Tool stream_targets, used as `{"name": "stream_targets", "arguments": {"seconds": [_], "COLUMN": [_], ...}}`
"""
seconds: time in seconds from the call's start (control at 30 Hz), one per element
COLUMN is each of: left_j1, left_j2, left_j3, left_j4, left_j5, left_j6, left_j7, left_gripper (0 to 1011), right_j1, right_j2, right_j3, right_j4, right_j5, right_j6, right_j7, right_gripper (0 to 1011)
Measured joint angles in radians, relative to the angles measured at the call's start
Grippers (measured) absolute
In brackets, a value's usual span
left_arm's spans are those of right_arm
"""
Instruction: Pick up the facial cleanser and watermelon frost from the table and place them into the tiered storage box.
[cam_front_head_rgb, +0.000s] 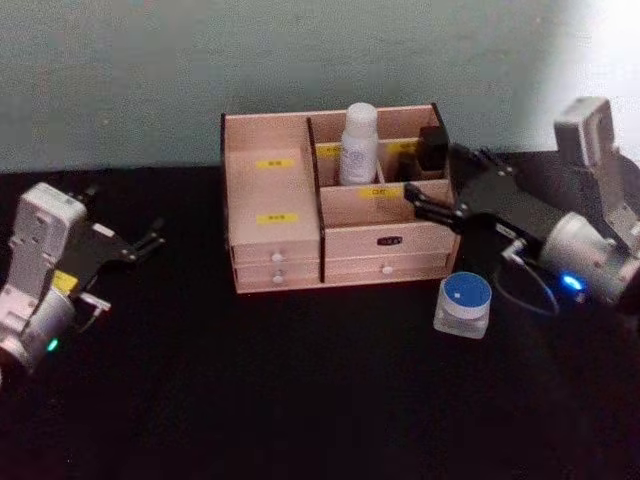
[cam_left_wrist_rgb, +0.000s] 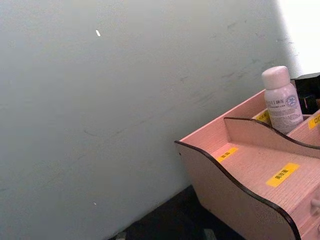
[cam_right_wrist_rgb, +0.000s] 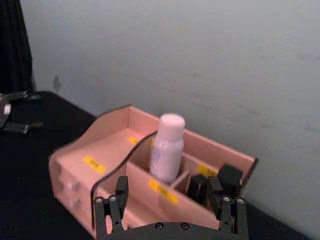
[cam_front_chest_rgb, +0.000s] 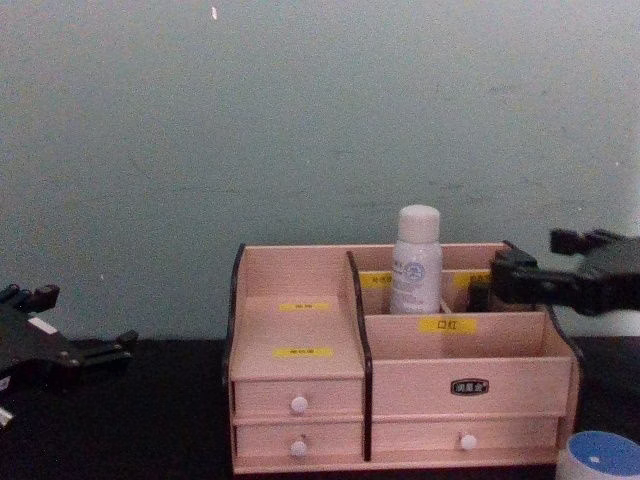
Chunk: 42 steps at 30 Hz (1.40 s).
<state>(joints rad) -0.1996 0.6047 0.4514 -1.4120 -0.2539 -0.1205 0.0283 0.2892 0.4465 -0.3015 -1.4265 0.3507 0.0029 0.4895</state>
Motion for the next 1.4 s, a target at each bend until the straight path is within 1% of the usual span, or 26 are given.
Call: {"name": "stream_targets", "arguments": {"seconds": [0.03,0.1,0.13,0.2,0.23,0.27,0.33,0.43,0.73,0.87,0.97,1.17,1.4], "left_j1": [0.0,0.0,0.0,0.0,0.0,0.0,0.0,0.0,0.0,0.0,0.0,0.0,0.0], "left_j2": [0.0,0.0,0.0,0.0,0.0,0.0,0.0,0.0,0.0,0.0,0.0,0.0,0.0], "left_j3": [0.0,0.0,0.0,0.0,0.0,0.0,0.0,0.0,0.0,0.0,0.0,0.0,0.0], "left_j4": [0.0,0.0,0.0,0.0,0.0,0.0,0.0,0.0,0.0,0.0,0.0,0.0,0.0], "left_j5": [0.0,0.0,0.0,0.0,0.0,0.0,0.0,0.0,0.0,0.0,0.0,0.0,0.0], "left_j6": [0.0,0.0,0.0,0.0,0.0,0.0,0.0,0.0,0.0,0.0,0.0,0.0,0.0], "left_j7": [0.0,0.0,0.0,0.0,0.0,0.0,0.0,0.0,0.0,0.0,0.0,0.0,0.0], "left_gripper": [1001,1001,1001,1001,1001,1001,1001,1001,1001,1001,1001,1001,1001], "right_j1": [-0.021,-0.049,-0.049,-0.083,-0.083,-0.101,-0.125,-0.152,-0.198,-0.216,-0.227,-0.227,-0.212], "right_j2": [0.019,0.046,0.046,0.075,0.075,0.09,0.107,0.126,0.149,0.158,0.162,0.162,0.159], "right_j3": [0.003,0.006,0.006,0.009,0.009,0.01,0.013,0.017,0.023,0.027,0.033,0.036,0.027], "right_j4": [-0.019,-0.043,-0.043,-0.07,-0.07,-0.081,-0.098,-0.114,-0.135,-0.142,-0.14,-0.121,-0.1], "right_j5": [0.006,0.008,0.008,0.011,0.011,0.013,0.017,0.025,0.046,0.056,0.065,0.074,0.085], "right_j6": [0.004,0.005,0.005,0.008,0.008,0.011,0.017,0.023,0.043,0.058,0.081,0.121,0.166], "right_j7": [0.005,0.011,0.011,0.015,0.015,0.017,0.017,0.019,0.014,0.007,-0.008,-0.027,-0.03], "right_gripper": [1000,1000,1000,1000,1000,1000,1000,1000,1000,1000,1000,1000,1000]}}
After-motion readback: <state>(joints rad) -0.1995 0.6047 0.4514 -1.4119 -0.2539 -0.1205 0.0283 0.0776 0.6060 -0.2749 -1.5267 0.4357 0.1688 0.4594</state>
